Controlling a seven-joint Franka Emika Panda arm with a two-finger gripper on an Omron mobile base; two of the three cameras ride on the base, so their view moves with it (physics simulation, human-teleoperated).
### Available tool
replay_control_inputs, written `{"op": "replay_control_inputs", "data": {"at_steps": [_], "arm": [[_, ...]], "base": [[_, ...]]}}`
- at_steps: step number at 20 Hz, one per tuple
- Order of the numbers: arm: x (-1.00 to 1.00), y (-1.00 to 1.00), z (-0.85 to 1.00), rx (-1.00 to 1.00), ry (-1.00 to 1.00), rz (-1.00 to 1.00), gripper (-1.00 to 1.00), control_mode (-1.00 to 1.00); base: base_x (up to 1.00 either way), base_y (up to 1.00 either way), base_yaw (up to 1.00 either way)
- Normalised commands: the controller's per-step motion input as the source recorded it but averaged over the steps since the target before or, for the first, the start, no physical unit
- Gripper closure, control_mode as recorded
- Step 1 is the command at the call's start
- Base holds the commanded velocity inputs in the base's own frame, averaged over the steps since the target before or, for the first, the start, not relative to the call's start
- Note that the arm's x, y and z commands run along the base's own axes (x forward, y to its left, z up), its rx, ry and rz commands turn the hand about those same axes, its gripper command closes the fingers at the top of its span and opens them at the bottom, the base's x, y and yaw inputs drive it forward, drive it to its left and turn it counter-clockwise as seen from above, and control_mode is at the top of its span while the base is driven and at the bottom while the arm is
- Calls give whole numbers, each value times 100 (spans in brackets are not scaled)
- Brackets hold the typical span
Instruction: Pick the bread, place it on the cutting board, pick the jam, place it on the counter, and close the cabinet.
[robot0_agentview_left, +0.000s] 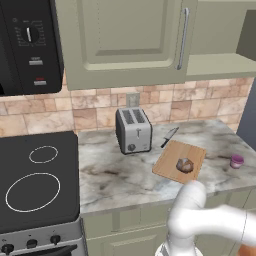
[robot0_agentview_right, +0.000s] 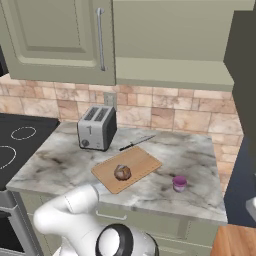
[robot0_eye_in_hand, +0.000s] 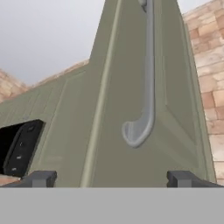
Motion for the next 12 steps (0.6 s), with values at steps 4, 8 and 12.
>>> {"op": "replay_control_inputs", "data": {"at_steps": [4, 8, 12], "arm": [[23, 11, -1, 0, 0, 27, -100, -100], [26, 12, -4, 0, 0, 26, -100, -100], [31, 18, -7, 0, 0, 26, -100, -100]], "base": [[0, 0, 0], [0, 0, 0], [0, 0, 0]]}}
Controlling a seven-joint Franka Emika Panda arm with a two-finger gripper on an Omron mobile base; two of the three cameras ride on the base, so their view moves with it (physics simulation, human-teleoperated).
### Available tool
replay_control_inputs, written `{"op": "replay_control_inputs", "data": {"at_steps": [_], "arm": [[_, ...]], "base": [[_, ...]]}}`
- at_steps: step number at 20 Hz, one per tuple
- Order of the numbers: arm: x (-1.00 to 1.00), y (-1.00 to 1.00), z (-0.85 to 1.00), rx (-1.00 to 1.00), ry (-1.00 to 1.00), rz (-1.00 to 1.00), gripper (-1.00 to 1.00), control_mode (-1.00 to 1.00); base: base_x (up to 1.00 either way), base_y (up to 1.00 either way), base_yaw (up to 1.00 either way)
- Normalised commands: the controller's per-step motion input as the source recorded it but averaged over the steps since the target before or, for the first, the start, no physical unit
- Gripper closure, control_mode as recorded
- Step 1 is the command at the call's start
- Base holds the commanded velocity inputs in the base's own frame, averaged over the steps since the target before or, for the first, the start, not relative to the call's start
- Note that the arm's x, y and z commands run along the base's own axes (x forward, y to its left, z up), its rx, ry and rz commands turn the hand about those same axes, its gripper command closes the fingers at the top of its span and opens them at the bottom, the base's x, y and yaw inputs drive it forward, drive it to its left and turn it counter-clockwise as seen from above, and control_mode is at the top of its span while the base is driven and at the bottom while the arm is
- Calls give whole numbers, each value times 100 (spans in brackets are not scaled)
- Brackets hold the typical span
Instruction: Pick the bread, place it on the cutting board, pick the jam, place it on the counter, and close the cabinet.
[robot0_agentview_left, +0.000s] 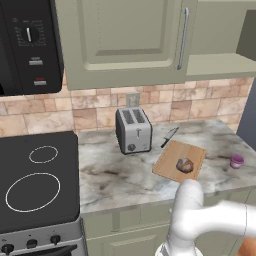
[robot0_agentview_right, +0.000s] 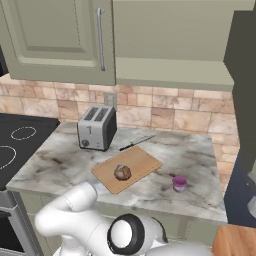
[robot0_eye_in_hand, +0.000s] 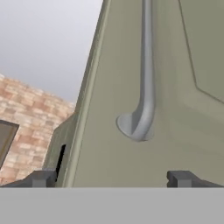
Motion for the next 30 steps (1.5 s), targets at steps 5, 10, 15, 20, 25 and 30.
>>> {"op": "replay_control_inputs", "data": {"at_steps": [5, 10, 15, 20, 25, 30], "arm": [[30, 25, -7, 0, 0, 24, -100, -100], [24, 35, -7, 0, 0, 20, -100, -100], [25, 48, -9, 0, 0, 13, -100, -100], [11, 56, -3, 0, -1, -1, -100, -100], [9, 55, 0, 0, -1, -13, -100, -100], [15, 55, 0, 0, -1, -15, -100, -100]], "base": [[0, 0, 0], [0, 0, 0], [0, 0, 0], [0, 0, 0], [0, 0, 0], [0, 0, 0]]}}
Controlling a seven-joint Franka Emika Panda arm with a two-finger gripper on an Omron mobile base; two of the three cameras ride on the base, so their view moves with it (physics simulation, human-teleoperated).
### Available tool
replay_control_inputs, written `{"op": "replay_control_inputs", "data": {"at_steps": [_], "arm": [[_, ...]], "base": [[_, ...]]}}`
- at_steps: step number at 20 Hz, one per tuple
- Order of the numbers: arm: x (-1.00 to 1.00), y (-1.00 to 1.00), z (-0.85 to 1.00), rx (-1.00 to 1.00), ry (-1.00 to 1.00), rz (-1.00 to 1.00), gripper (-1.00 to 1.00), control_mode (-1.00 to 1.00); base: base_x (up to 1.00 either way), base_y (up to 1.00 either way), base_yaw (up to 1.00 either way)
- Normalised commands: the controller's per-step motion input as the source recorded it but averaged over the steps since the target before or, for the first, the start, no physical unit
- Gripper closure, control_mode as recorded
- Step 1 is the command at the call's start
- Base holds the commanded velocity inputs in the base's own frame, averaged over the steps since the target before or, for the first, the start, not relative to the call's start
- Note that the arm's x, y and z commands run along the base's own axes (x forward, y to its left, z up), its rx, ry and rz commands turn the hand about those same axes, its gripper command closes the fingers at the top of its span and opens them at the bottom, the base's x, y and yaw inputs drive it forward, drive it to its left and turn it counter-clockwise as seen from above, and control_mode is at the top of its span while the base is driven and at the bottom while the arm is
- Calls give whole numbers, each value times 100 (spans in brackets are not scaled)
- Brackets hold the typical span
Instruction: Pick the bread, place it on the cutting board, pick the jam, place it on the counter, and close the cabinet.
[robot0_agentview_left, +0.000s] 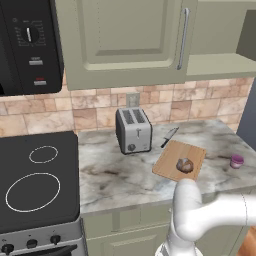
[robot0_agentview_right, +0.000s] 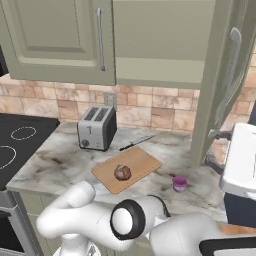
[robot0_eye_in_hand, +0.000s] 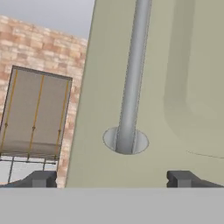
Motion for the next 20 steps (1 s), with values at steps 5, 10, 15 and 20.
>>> {"op": "replay_control_inputs", "data": {"at_steps": [5, 10, 15, 20], "arm": [[27, 57, 0, 0, 0, -14, -100, -100], [30, 54, -3, 0, -1, -12, -100, -100], [30, 47, -5, 0, -2, -10, -100, -100], [24, 47, -6, 0, -3, -11, -100, -100]], "base": [[0, 0, 0], [0, 0, 0], [0, 0, 0], [0, 0, 0]]}}
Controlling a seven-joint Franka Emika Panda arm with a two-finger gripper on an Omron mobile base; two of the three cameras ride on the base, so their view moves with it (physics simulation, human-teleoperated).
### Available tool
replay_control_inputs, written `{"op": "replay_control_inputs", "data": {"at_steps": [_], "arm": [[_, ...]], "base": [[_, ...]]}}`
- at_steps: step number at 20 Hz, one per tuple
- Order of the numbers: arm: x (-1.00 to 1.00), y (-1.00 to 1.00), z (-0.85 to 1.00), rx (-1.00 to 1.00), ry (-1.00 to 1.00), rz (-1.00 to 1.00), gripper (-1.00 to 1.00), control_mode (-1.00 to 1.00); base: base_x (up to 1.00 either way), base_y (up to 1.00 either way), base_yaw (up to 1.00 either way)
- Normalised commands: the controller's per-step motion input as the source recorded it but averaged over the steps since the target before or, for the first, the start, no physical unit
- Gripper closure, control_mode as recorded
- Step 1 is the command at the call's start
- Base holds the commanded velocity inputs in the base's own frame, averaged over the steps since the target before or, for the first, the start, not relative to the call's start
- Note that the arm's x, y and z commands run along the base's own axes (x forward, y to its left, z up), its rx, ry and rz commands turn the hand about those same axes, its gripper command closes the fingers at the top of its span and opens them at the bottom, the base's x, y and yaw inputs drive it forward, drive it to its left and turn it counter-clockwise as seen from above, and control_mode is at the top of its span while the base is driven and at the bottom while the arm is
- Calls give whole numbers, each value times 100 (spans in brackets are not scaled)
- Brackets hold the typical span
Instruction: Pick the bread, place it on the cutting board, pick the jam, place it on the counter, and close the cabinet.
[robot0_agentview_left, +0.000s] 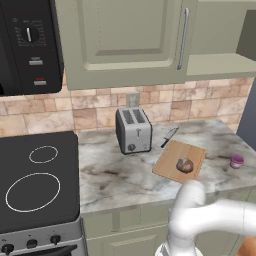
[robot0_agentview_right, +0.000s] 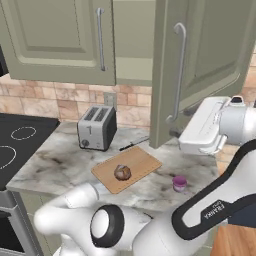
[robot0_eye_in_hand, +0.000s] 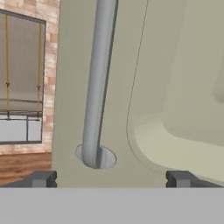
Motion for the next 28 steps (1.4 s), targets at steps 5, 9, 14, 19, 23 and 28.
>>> {"op": "replay_control_inputs", "data": {"at_steps": [5, 9, 14, 19, 23, 28], "arm": [[2, 49, 0, 0, -3, -9, -100, -100], [3, 50, 0, 0, -5, -10, -100, -100], [17, 46, 0, 0, -6, -12, -100, -100], [22, 44, 0, 0, -7, -12, -100, -100], [15, 38, 0, 0, -6, -12, -100, -100], [24, 32, 0, 0, -6, -11, -100, -100]], "base": [[0, 0, 0], [0, 0, 0], [0, 0, 0], [0, 0, 0], [0, 0, 0], [0, 0, 0]]}}
